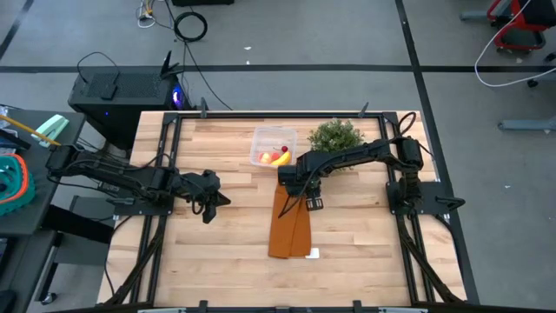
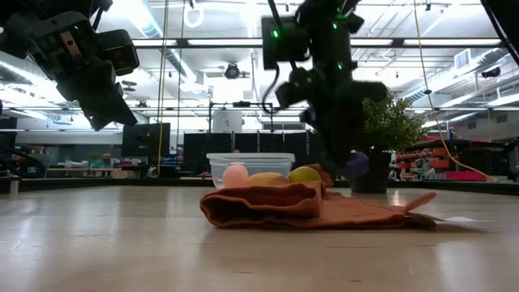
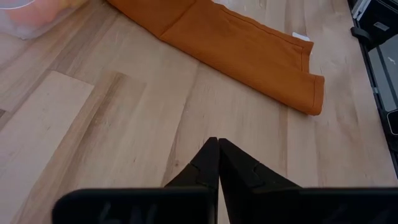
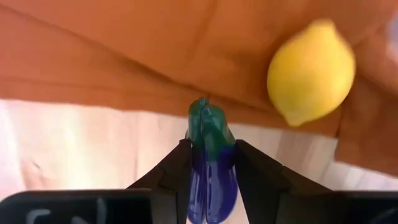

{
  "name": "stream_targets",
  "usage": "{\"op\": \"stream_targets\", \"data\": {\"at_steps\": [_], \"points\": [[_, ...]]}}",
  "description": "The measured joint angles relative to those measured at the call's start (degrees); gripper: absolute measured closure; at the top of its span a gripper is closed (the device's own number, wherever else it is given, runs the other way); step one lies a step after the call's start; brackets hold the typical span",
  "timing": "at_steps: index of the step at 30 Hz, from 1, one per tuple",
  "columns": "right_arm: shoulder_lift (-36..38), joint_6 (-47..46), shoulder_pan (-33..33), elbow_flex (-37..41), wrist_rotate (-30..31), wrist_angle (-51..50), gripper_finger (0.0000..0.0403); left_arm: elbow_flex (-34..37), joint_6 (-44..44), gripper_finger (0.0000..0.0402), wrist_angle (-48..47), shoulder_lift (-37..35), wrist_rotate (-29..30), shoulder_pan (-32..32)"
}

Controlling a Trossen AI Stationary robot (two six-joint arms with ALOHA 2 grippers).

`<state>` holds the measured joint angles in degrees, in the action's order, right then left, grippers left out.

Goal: Pick and placing Produce into tupperware
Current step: Put the purple eggplant into the transparent bin

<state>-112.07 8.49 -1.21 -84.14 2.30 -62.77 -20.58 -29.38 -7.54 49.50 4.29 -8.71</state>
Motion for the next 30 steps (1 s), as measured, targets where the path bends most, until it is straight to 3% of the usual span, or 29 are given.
{"op": "stream_targets", "data": {"at_steps": [16, 30], "points": [[0.0, 0.5, 2.4, -15.7, 0.0, -0.8, 0.0287, 0.0, 0.0, 0.0388, 0.0, 0.0, 0.0, 0.0], [0.0, 7.1, -2.2, -21.6, 2.2, 3.9, 0.0287, 0.0, -0.1, 0.0377, 0.0, 0.0, 0.0, 0.0]]}}
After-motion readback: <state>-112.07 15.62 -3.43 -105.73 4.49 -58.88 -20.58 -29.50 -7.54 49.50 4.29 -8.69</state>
